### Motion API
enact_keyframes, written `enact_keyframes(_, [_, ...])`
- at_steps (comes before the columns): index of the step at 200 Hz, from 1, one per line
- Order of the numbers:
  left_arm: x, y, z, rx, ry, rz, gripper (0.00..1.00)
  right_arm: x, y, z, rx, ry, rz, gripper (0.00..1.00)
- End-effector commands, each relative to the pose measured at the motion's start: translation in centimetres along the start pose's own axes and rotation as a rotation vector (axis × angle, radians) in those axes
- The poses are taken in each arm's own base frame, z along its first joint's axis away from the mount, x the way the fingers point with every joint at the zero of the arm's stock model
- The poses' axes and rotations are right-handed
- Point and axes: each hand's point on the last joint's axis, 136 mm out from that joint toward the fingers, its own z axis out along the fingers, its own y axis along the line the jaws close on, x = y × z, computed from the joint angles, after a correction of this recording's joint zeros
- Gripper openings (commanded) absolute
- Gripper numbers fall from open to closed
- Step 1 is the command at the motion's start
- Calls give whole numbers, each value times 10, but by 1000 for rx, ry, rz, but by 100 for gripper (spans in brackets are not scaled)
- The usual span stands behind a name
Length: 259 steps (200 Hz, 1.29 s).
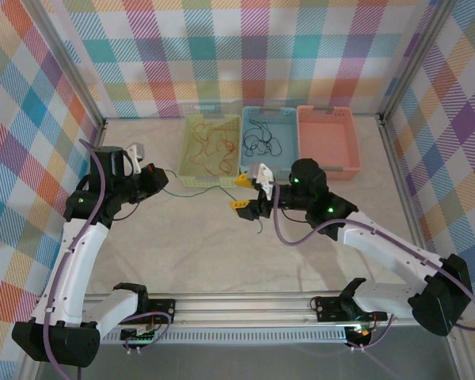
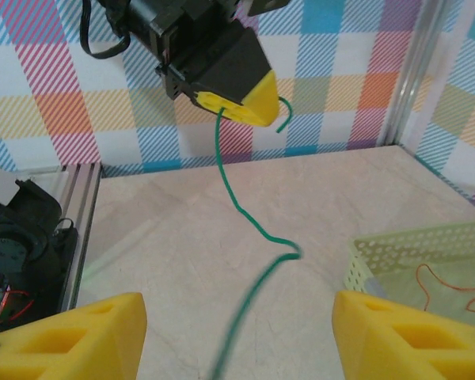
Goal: Untangle the cables
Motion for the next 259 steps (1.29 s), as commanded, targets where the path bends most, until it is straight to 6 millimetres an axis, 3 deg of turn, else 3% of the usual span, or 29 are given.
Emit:
enact_keyframes(1, [-1, -9, -7, 29, -1, 37, 0, 24, 6, 13, -40, 119, -17, 65])
enact_keyframes(24, [0, -8, -7, 25, 3, 41, 0, 30, 11, 25, -62, 148, -15, 65])
enact_keyframes(38, [1, -9, -8, 28, 5, 42, 0, 34, 7, 32, -46, 173, -19, 60])
enact_keyframes(105, [3, -7, -13, 19, -6, 51, 0, 36, -5, 42, 11, 172, -27, 0])
enact_keyframes(130, [5, -4, -12, 12, -7, 41, 0, 29, -10, 37, 58, 124, -31, 0])
enact_keyframes(151, [14, 2, -8, 15, -4, -8, 0, 10, -27, 34, 162, 46, 48, 0])
enact_keyframes(181, [48, 12, 18, 123, 44, -149, 0, -31, -52, 21, 301, -238, 205, 0])
enact_keyframes(211, [75, 27, 37, 123, 76, -214, 0, -70, -72, 7, 354, -513, 349, 0])
enact_keyframes(259, [110, 26, 56, 103, 136, -182, 0, -102, -86, 9, 304, -723, 473, 0])
